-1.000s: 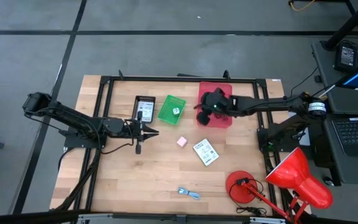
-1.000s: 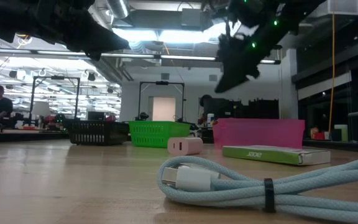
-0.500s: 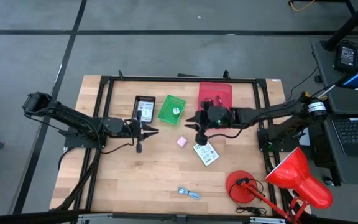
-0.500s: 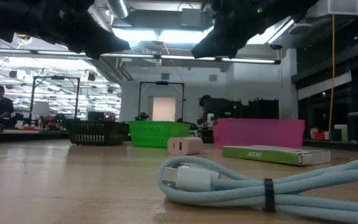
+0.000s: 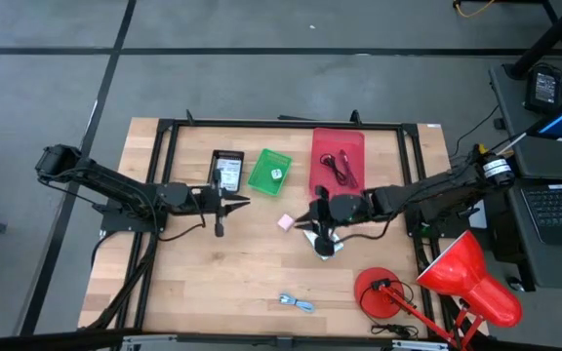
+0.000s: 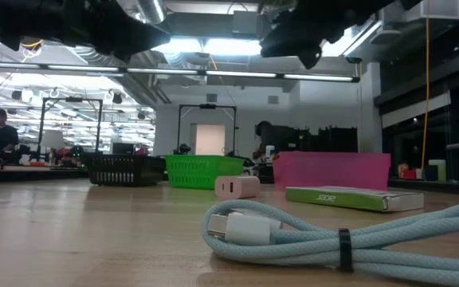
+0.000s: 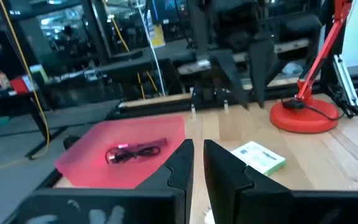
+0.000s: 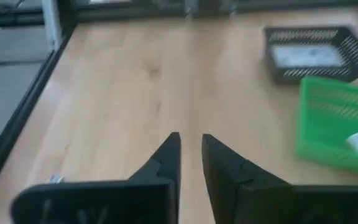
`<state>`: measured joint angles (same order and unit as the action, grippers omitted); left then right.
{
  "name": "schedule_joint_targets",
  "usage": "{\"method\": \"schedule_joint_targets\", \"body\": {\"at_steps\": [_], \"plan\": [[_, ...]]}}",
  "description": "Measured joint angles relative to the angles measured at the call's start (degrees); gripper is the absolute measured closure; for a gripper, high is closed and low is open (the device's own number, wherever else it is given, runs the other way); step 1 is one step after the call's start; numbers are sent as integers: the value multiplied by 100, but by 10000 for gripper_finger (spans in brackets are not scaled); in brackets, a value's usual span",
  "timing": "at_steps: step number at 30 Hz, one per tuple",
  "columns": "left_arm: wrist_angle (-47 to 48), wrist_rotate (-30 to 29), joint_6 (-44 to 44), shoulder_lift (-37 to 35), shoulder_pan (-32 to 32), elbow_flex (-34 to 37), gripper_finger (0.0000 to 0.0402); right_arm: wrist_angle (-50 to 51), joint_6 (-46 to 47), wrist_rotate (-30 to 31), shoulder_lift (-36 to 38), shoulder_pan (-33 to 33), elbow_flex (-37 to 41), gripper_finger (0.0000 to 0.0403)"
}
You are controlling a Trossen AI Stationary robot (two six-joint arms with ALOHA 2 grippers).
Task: Pick and place items into bin
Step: Stack the white box on top of the white box
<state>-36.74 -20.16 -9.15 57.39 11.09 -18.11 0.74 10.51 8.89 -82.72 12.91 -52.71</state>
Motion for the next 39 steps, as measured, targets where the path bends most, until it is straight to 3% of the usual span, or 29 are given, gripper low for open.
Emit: {"method": "schedule_joint_targets", "body": {"at_steps": [5, 20, 30, 36, 39], "plan": [[-282, 0, -290, 0, 0, 0, 371, 486, 455, 4, 0, 354, 0, 397], [-552, 313, -373, 0, 0, 0, 370, 3190, 3257, 308, 0, 842, 0, 401], [-543, 378, -211, 0, 0, 0, 371, 2739, 3274, 661, -144, 992, 52, 402], [-543, 378, -211, 0, 0, 0, 371, 2509, 3271, 630, -746, 990, 52, 403], [-536, 376, -211, 0, 0, 0, 370, 2355, 3271, 325, -1031, 991, 55, 403]]}}
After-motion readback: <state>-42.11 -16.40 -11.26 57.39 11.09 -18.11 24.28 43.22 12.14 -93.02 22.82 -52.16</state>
